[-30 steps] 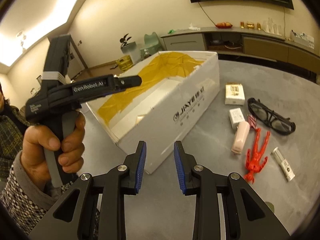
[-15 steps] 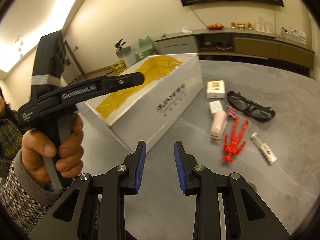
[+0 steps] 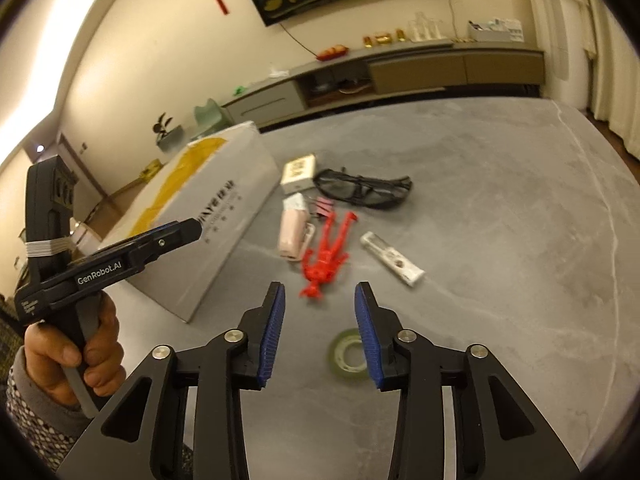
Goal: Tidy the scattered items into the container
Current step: 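Move both grippers back toward the remaining items on the table, then grasp the pink stapler with the left gripper while the right grasps the green tape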
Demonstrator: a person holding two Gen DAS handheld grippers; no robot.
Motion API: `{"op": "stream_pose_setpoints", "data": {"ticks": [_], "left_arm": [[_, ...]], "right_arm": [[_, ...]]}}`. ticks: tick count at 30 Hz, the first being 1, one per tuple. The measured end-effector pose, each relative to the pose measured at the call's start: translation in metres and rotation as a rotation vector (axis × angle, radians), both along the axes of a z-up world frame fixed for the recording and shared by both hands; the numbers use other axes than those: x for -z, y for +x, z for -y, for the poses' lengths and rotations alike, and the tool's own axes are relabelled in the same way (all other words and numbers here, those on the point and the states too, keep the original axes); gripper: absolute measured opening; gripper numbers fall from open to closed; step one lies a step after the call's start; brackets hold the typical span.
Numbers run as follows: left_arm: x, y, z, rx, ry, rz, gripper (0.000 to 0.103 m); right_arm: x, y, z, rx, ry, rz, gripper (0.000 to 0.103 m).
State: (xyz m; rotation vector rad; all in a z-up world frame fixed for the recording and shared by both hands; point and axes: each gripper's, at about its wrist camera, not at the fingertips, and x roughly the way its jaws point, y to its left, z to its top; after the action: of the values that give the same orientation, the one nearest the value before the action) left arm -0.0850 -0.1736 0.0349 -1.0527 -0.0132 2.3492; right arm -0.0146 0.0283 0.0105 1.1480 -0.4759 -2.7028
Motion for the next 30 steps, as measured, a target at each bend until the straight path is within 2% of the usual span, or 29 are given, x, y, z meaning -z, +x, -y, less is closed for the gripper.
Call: {"op": "stream_pose_setpoints", "data": {"ticks": [9,15,25,28,30], "left_arm": [[0.034,-0.019,-0.046,-0.018,-0.099,0.016,0.054],[0.051,-0.032,-0.068,-0.005,-0.129,0.037,0.054],[0.078,-0.055,-0.079,-0.033,-0.138,0.095,0.051],[0.085,-0.059,-0.079,-0.044,-0.146,0.110,0.051],[0.089,-0.063,-0.078,-0.051,-0.147,0.120,0.047]], "right_arm": [[0.039,0.000,0.021,-0.061,0.132,0.062,0.044],[0.054,-0.002,0.018,-0.037,0.194,0.078,0.045],[0.081,-0.009,0.011,-0.028,0.254,0.150,0.044],[0.086,-0.009,0.014,-0.031,0.282,0.147,0.043],[0.086,-0.009,0.018,-0.036,0.311,0.141,0.041]]}}
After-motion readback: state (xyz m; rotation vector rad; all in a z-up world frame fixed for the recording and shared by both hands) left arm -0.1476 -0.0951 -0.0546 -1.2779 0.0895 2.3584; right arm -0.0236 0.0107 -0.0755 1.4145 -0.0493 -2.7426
